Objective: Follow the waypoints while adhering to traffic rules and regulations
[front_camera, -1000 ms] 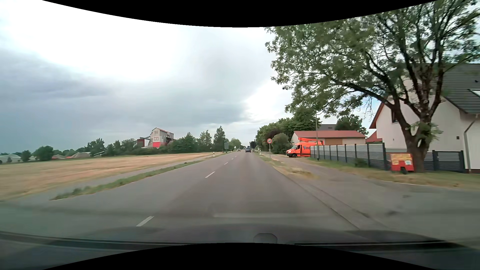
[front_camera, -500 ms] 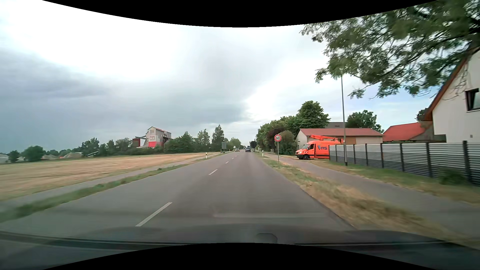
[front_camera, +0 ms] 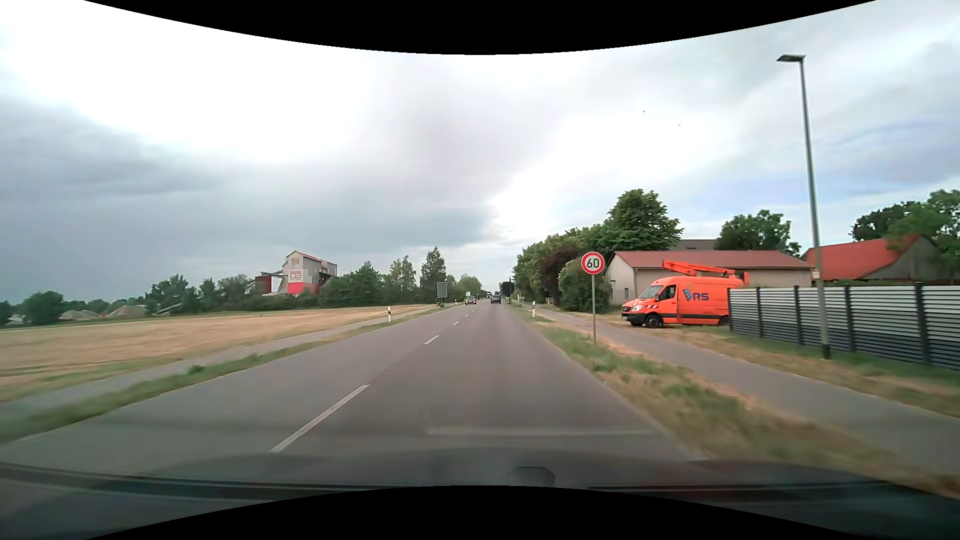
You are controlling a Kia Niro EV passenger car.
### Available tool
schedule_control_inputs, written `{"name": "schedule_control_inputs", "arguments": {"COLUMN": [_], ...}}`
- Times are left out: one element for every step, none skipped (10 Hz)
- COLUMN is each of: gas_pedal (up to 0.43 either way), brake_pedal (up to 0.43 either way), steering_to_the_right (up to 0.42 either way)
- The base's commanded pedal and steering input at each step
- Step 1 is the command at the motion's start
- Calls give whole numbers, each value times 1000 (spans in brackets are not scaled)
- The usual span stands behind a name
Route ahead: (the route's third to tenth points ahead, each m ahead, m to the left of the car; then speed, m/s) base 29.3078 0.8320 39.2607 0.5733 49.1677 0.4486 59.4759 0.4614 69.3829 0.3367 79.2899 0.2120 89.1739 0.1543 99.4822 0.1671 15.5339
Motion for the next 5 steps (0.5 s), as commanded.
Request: {"name": "schedule_control_inputs", "arguments": {"gas_pedal": [157, 157, 157, 157, 157], "brake_pedal": [0, 0, 0, 0, 0], "steering_to_the_right": [-2, -2, -2, -2, -2]}}
